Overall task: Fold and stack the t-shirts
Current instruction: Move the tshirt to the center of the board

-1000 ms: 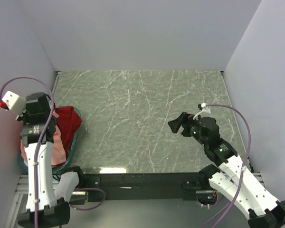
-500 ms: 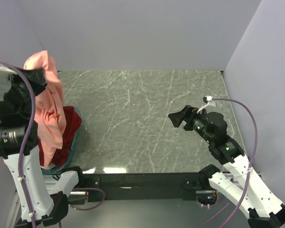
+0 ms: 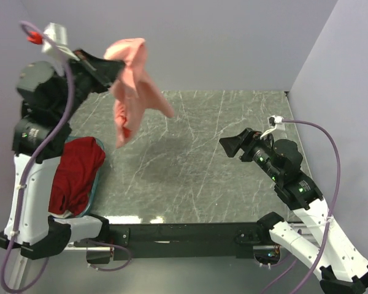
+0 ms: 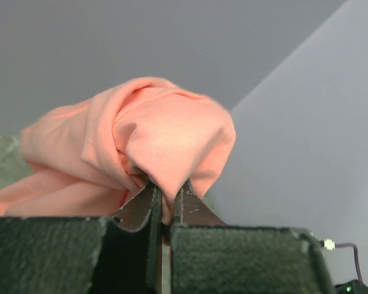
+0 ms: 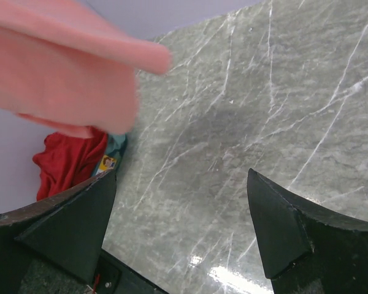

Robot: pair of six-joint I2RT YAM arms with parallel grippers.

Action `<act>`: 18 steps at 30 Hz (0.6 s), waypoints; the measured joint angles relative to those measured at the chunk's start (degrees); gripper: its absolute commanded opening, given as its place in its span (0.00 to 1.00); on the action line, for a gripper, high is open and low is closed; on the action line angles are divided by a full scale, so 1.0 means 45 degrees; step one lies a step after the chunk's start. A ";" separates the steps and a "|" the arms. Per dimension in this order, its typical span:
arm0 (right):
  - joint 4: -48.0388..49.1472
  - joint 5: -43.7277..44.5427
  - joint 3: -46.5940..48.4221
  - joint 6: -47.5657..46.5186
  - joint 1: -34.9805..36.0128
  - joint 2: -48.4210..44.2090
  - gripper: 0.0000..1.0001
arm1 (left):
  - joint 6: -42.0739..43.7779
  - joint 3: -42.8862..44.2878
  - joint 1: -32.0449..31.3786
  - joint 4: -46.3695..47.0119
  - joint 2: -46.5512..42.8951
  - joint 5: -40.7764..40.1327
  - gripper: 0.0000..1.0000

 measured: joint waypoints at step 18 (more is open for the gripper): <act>-0.0083 0.0243 -0.2030 0.0661 0.0000 -0.0607 0.84 | -0.0690 -0.9530 -0.4386 0.3031 0.0879 -0.2662 0.68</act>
